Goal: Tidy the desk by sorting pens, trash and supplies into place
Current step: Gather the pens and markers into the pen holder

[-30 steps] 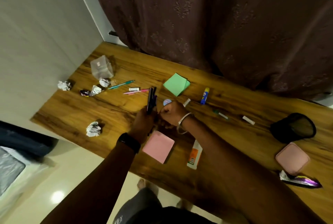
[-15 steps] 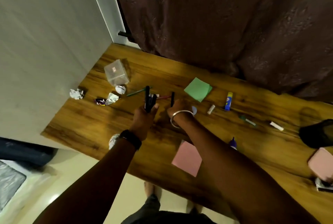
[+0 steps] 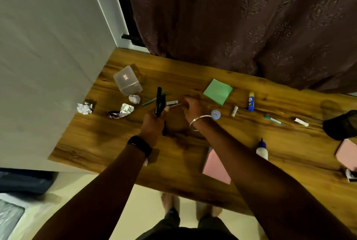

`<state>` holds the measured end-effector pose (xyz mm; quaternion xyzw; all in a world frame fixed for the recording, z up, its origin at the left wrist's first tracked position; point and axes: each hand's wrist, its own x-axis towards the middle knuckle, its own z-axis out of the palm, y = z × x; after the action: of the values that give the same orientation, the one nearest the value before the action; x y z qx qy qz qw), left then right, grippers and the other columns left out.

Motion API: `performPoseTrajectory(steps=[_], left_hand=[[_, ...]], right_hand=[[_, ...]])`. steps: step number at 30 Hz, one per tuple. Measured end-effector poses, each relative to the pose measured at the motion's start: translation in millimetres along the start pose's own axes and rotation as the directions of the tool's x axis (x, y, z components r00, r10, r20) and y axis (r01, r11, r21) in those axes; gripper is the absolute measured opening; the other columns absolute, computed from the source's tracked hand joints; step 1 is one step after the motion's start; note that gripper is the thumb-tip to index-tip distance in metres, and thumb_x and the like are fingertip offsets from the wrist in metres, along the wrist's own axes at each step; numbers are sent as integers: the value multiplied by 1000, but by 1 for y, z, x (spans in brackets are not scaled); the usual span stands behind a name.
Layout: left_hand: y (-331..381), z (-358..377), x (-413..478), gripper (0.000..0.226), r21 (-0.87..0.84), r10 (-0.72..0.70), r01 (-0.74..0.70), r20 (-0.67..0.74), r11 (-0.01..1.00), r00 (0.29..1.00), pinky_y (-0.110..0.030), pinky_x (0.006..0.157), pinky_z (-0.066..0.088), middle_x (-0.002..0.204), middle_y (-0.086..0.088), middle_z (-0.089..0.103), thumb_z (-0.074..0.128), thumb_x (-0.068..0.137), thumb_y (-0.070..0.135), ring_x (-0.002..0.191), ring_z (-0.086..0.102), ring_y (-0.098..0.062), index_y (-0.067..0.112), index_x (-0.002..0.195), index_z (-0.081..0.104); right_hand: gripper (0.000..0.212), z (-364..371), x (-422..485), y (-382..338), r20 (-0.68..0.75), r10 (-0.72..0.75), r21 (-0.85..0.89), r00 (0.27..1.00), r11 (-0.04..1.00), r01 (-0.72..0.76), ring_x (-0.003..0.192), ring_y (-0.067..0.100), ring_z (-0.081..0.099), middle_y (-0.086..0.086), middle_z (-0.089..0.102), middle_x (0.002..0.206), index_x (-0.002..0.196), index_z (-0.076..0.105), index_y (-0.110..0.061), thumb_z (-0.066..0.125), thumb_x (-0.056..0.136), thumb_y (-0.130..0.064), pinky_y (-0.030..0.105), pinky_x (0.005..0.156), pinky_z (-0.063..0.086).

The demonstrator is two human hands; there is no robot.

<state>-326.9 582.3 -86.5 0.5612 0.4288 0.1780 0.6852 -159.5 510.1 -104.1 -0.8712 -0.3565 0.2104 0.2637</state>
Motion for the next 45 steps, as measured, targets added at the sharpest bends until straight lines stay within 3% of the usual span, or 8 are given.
performPoseTrajectory(steps=[5, 10, 16, 26, 31, 34, 39, 45], left_hand=[[3, -23, -3, 26, -10, 34, -34, -3, 999, 999, -27, 45, 38, 68, -5, 51, 64, 102, 40, 52, 44, -13, 15, 94, 60], [2, -33, 0, 26, -75, -2, -1, -48, 997, 999, -29, 44, 41, 59, 1, 53, 74, 97, 30, 47, 48, -13, 13, 106, 56], [3, -28, 4, 17, -3, 69, -69, -52, 998, 996, -28, 47, 39, 67, -2, 48, 71, 98, 14, 52, 43, -13, 26, 101, 59], [10, -15, 14, 17, 151, 152, -166, 102, 974, 983, -45, 79, 62, 90, -1, 74, 76, 95, 36, 81, 73, -21, 34, 110, 69], [14, -27, 8, 32, 38, 59, -63, 106, 997, 993, -28, 45, 42, 73, -15, 57, 67, 102, 16, 50, 52, -16, 1, 128, 55], [7, -50, 13, 22, -28, 17, -16, 17, 999, 1000, -34, 52, 46, 74, -13, 54, 68, 101, 18, 55, 53, -21, 7, 118, 58], [-3, -73, 8, 9, -75, -40, 38, -21, 996, 999, -37, 58, 58, 70, -7, 58, 65, 102, 12, 55, 62, -21, 13, 108, 58], [0, -72, 9, 16, -124, -81, 77, -33, 989, 996, -33, 50, 55, 72, -6, 55, 68, 101, 19, 55, 55, -20, 17, 112, 56]], right_hand=[[37, 4, 12, -5, 16, -1, -187, 1000, 982, 4, 132, 42, 48, 19, 56, 140, 133, 62, -18, 54, 97, -15, 48, 112, 38], [29, 6, -4, 13, -14, -103, -230, 995, 968, 97, 105, 40, 57, 17, 56, 127, 85, 57, -26, 59, 76, 2, 46, 83, 51], [41, -6, -1, 8, 75, -281, -341, 957, 894, 290, 125, 44, 52, 23, 57, 135, 129, 61, -6, 59, 88, 3, 48, 106, 42], [31, -10, 7, -8, 147, -525, -330, 838, 773, 542, 94, 30, 61, 0, 69, 93, 97, 75, -27, 72, 76, -4, 36, 82, 50], [31, -5, 23, -42, 135, -245, 233, 960, 950, 210, 101, 21, 67, 9, 73, 110, 113, 72, -9, 78, 83, -10, 32, 87, 55], [30, 8, 41, -50, 5, -213, 93, 977, 973, 211, 116, 34, 61, 18, 66, 124, 116, 72, -6, 67, 87, 0, 37, 100, 47], [41, 38, 72, -63, 189, -259, -221, 947, 929, 298, 141, 38, 38, 14, 49, 149, 128, 67, -19, 69, 88, -13, 44, 118, 32], [24, 40, 74, -52, 94, -164, -166, 982, 970, 178, 117, 36, 58, 15, 65, 124, 111, 72, -14, 65, 89, -9, 43, 99, 49]])
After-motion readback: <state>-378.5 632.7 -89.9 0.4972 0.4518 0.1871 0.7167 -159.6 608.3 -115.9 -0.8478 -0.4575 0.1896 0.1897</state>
